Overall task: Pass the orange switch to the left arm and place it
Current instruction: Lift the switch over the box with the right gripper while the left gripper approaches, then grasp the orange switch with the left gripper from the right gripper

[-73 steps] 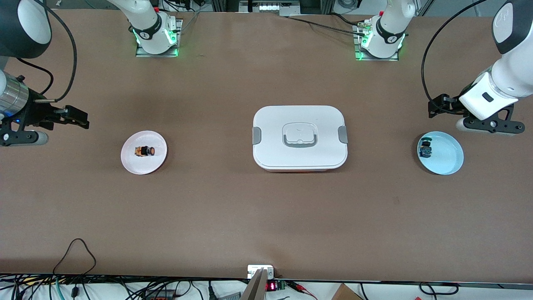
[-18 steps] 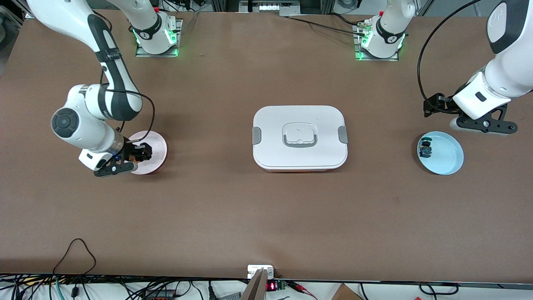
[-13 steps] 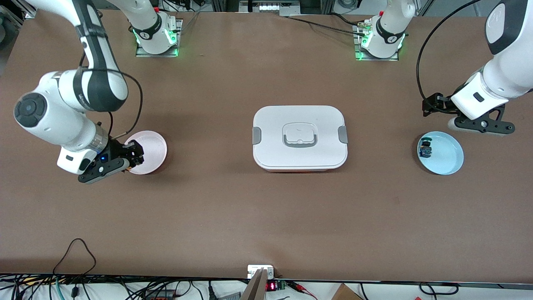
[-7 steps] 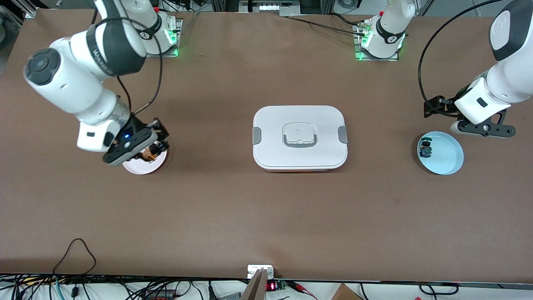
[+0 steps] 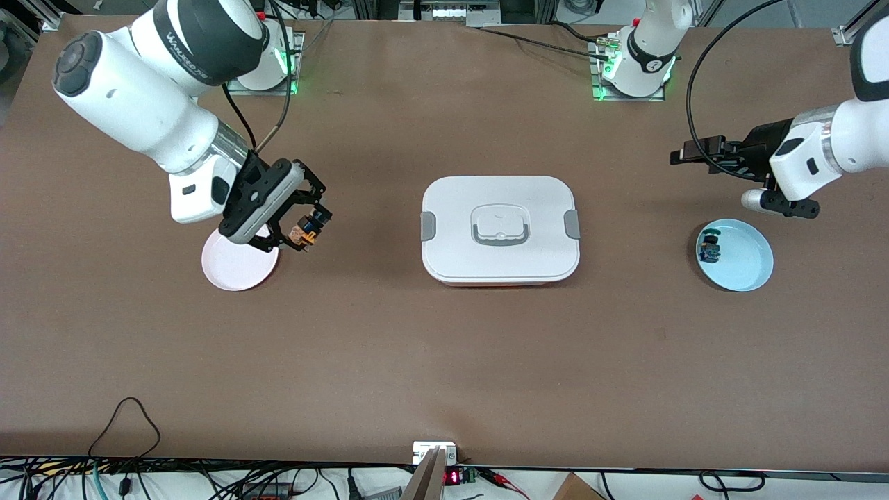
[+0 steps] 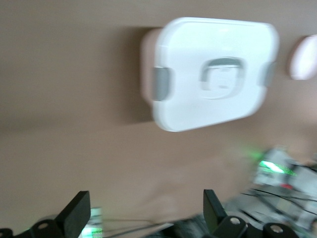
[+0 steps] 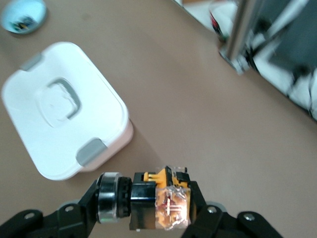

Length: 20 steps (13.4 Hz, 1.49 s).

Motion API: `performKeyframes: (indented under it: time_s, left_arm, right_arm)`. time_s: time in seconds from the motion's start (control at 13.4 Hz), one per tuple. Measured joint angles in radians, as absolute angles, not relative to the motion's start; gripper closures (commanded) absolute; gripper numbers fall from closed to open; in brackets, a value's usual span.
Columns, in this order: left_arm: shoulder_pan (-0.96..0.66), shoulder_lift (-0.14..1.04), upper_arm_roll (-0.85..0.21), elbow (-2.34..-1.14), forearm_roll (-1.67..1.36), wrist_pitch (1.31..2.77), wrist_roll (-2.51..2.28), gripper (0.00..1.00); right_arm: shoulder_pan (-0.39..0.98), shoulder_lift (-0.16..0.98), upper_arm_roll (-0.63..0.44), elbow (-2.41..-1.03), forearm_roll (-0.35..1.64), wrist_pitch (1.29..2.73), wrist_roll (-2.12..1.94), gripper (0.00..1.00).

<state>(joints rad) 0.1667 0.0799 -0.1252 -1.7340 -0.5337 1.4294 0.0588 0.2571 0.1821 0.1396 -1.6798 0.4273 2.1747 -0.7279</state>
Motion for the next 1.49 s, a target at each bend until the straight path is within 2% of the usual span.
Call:
performKeyframes:
  time_s: [0.3, 0.6, 0.75, 0.89, 1.27, 1.49]
  left_arm:
    - [0.172, 0.159, -0.131, -1.737, -0.825, 1.417, 0.110, 0.00]
    - [0.151, 0.275, -0.142, -1.756, -1.219, 1.421, 0.155, 0.00]
    - [0.115, 0.296, -0.182, -1.779, -1.354, 1.497, 0.174, 0.00]
    - [0.092, 0.295, -0.268, -1.812, -1.485, 1.611, 0.236, 0.00]
    - [0.084, 0.270, -0.443, -1.912, -1.693, 1.829, 0.436, 0.02]
    - [0.085, 0.245, -0.474, -1.906, -1.716, 1.943, 0.445, 0.09]
  right_arm:
    - [0.309, 0.212, 0.142, -1.683, 0.729, 2.185, -1.108, 1.00]
    - [0.372, 0.259, 0.143, -1.687, 1.157, 2.189, -1.473, 1.00]
    - [0.395, 0.275, 0.143, -1.688, 1.361, 2.189, -1.611, 1.00]
    - [0.408, 0.291, 0.143, -1.691, 1.544, 2.188, -1.728, 1.00]
    - [0.446, 0.337, 0.143, -1.695, 1.767, 2.164, -1.807, 1.00]
    - [0.461, 0.342, 0.143, -1.695, 1.787, 2.164, -1.814, 1.00]
